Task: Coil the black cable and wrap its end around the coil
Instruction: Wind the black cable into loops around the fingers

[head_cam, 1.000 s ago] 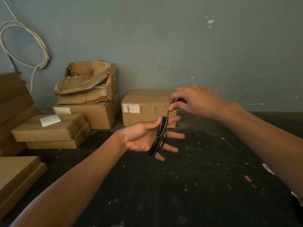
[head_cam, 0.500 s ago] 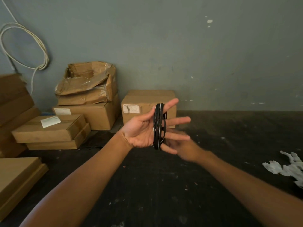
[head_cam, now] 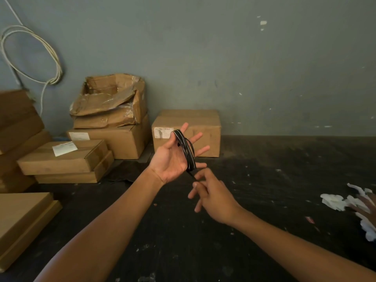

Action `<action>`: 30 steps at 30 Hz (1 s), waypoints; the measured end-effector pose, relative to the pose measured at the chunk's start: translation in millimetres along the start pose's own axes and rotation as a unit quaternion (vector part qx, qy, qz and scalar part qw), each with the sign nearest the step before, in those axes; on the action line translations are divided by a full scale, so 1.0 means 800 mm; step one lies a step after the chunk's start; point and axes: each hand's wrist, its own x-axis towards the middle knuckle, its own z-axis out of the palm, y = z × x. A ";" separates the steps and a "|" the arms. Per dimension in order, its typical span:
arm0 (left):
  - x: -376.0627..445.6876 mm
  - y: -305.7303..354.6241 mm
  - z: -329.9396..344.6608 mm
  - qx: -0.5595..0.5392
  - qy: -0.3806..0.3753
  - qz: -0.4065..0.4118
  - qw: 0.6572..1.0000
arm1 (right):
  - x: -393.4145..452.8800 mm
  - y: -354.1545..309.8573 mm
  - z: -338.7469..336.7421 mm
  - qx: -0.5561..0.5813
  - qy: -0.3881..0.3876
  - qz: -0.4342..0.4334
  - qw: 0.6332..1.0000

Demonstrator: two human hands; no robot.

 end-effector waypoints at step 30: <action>-0.013 -0.061 0.005 0.011 0.109 -0.028 0.994 | 0.019 0.002 -0.042 0.008 0.086 -0.052 0.995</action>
